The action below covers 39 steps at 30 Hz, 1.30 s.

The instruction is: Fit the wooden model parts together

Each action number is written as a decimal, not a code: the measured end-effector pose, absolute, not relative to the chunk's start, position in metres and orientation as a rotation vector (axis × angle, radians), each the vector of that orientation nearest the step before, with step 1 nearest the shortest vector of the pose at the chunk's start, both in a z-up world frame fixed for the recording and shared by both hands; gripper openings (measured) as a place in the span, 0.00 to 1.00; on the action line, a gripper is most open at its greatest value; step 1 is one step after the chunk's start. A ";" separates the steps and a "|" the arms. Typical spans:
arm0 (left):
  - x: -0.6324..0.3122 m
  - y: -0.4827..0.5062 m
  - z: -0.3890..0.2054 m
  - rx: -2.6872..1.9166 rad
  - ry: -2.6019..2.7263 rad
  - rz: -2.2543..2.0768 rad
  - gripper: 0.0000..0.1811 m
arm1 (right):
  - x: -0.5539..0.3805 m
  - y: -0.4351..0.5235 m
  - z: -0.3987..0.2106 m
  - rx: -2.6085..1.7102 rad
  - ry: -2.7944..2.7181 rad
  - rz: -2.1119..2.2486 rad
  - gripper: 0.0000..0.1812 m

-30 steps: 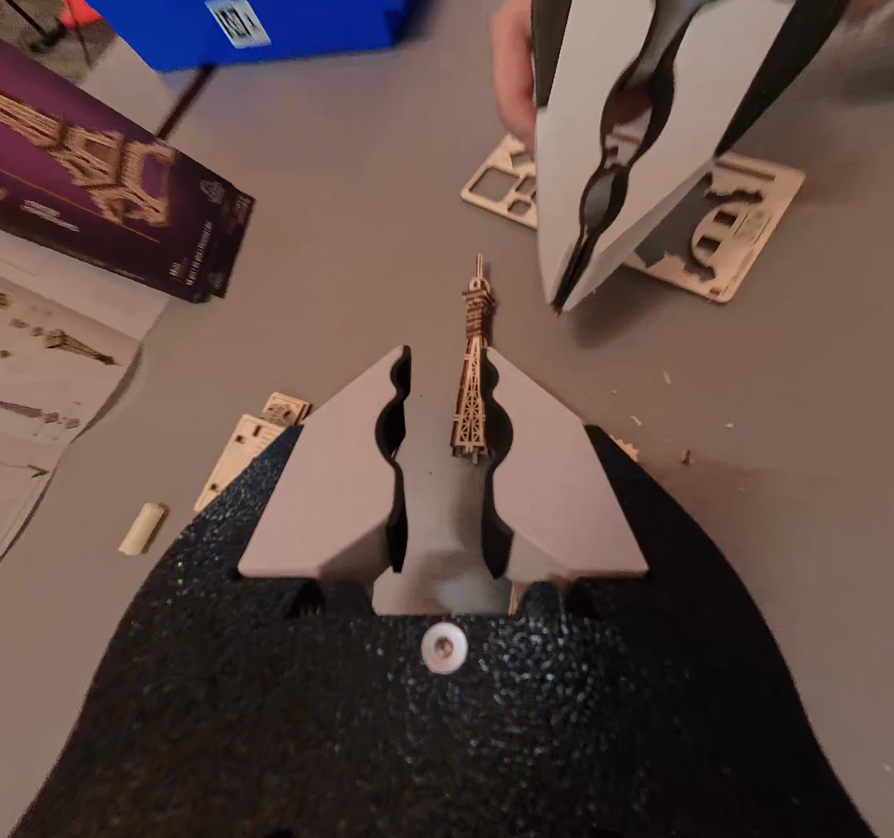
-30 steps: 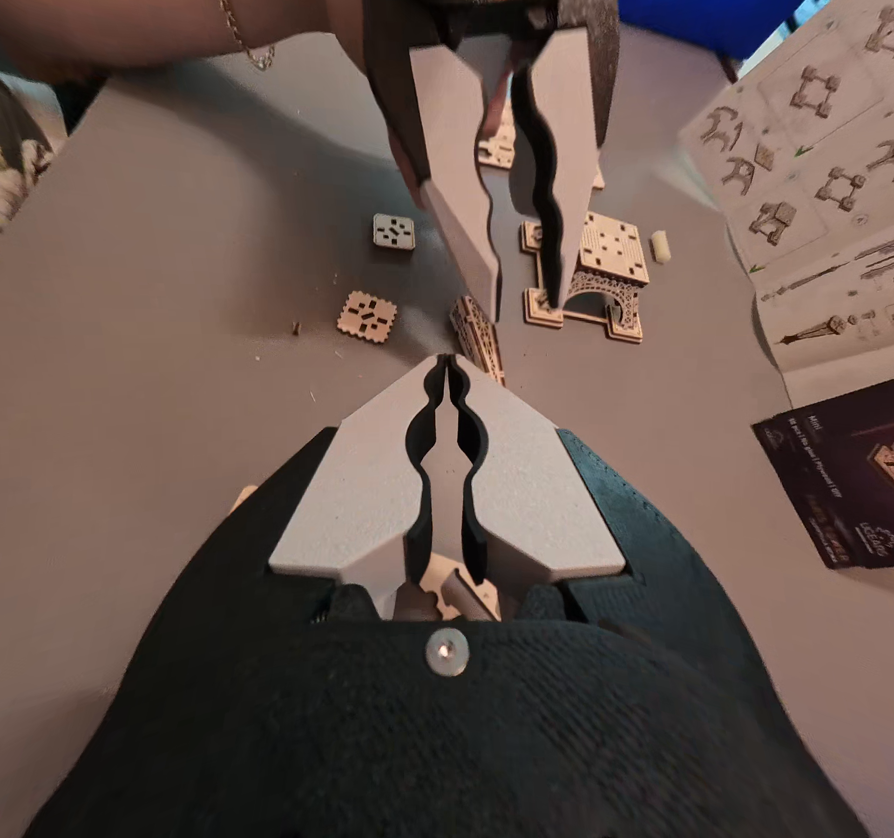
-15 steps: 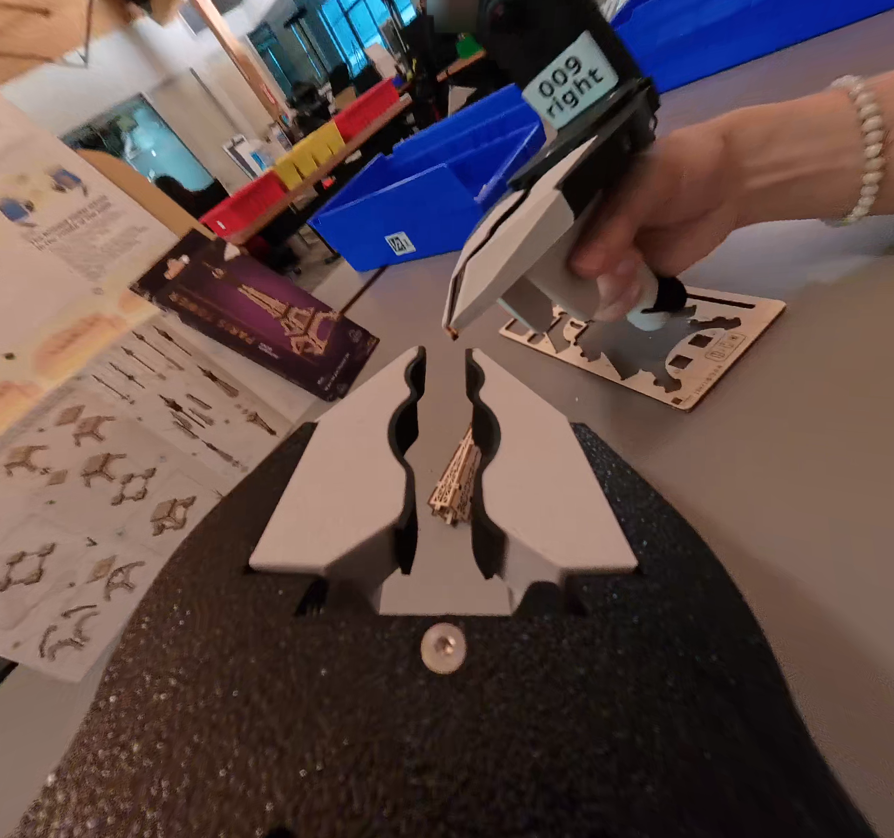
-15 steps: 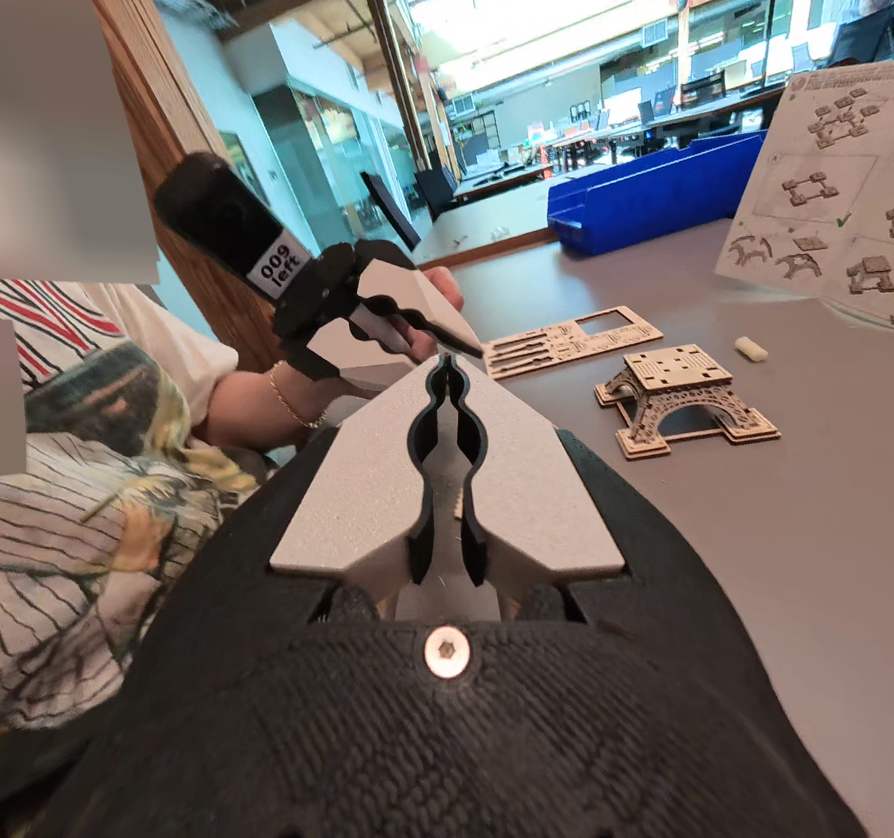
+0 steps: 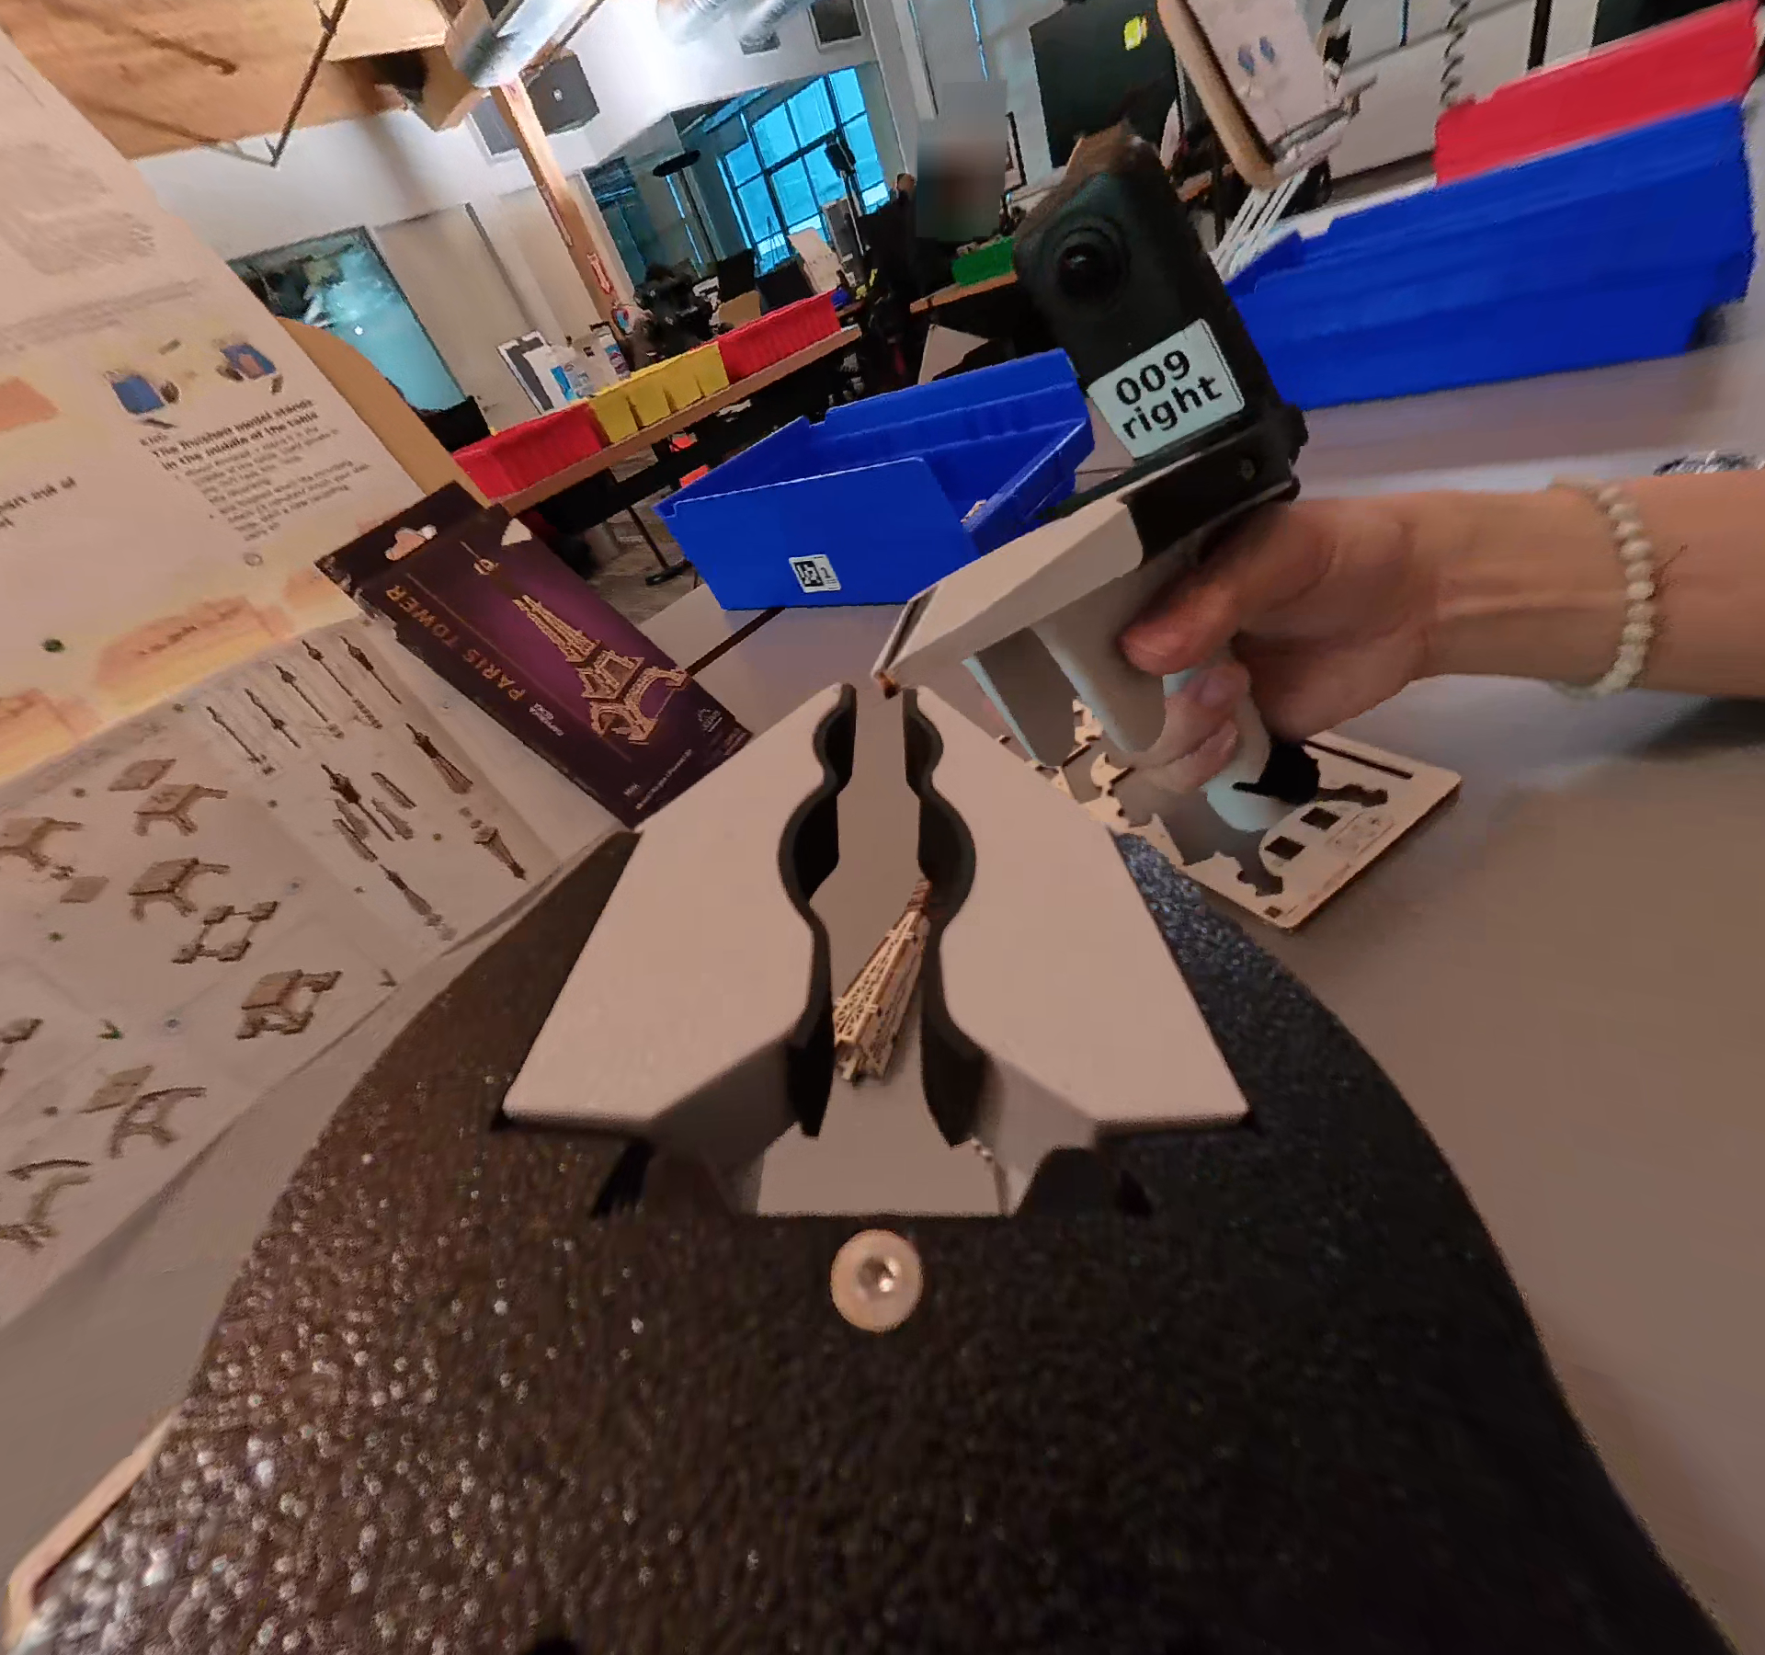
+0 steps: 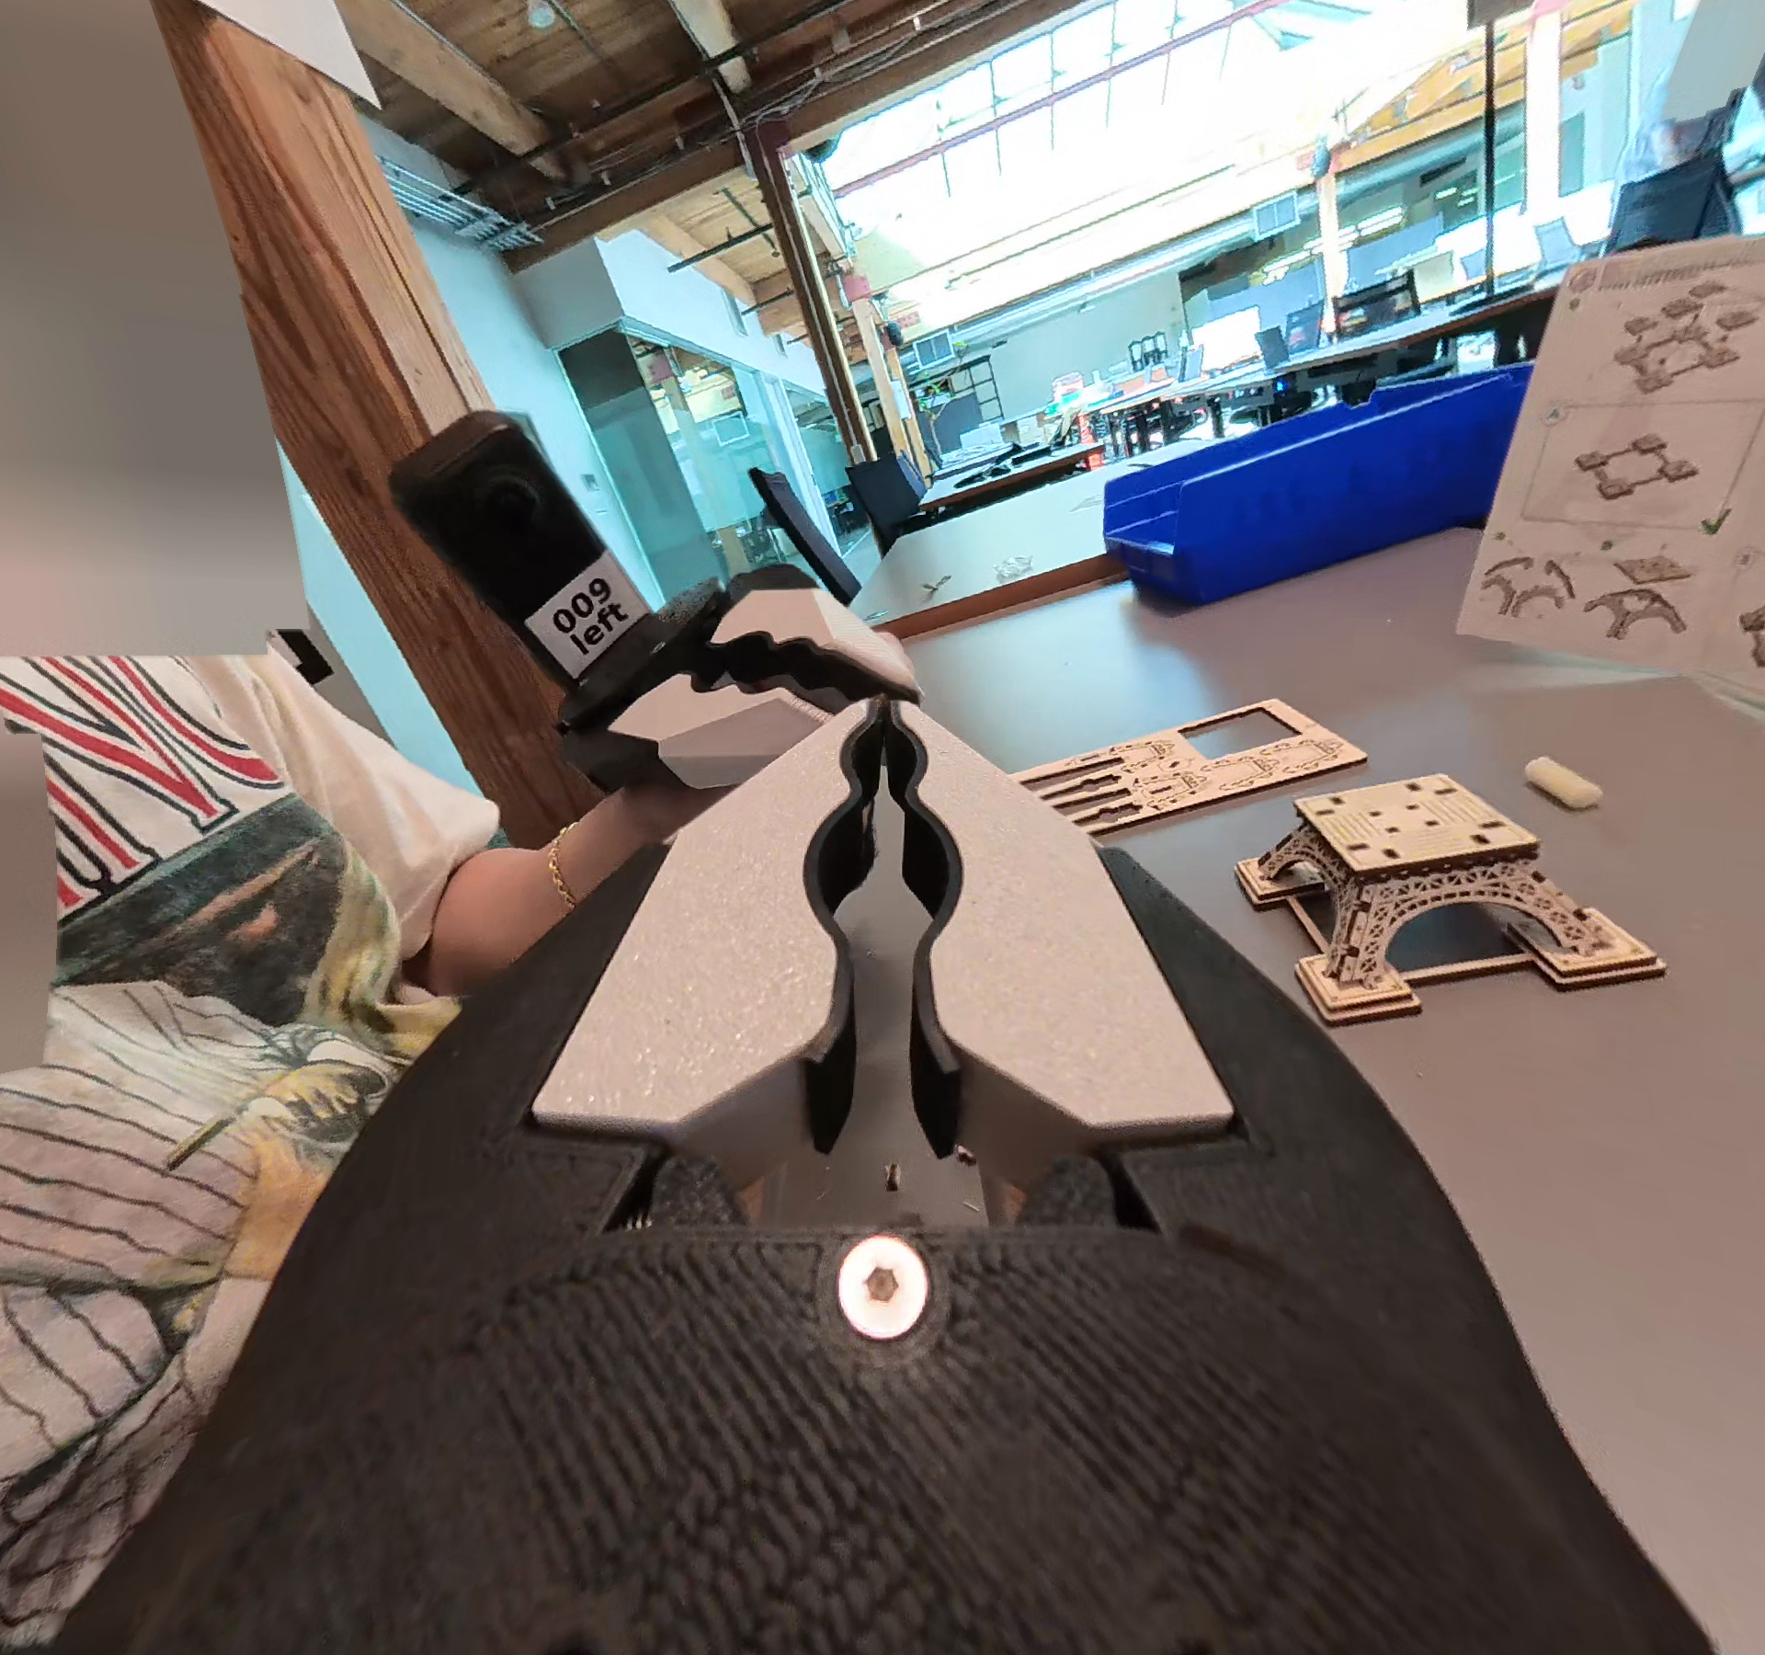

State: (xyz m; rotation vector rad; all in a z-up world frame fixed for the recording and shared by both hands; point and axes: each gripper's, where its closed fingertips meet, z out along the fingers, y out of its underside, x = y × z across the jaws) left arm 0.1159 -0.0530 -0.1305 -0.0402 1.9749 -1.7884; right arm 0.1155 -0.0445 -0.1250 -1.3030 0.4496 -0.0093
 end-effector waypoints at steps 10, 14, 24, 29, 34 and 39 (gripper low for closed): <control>0.117 -0.045 -0.120 -0.035 1.940 -1.841 0.00 | 0.111 -0.040 -0.119 -1.335 0.376 -0.154 0.00; 0.126 -0.031 -0.138 -0.027 2.057 -1.704 0.00 | 0.134 -0.066 -0.137 -1.453 0.513 -0.282 0.00; 0.132 -0.011 -0.250 -0.132 2.650 -1.209 0.07 | 0.158 -0.093 -0.218 -1.997 0.637 -0.584 0.03; 0.134 -0.033 -0.263 -0.268 2.758 -1.170 0.05 | 0.164 -0.096 -0.236 -2.088 0.654 -0.677 0.05; 0.133 -0.041 -0.267 -0.549 2.799 -1.139 0.06 | 0.172 -0.107 -0.238 -2.145 0.673 -0.819 0.06; 0.137 -0.040 -0.268 -0.685 2.792 -1.105 0.07 | 0.168 -0.106 -0.242 -2.177 0.654 -0.804 0.06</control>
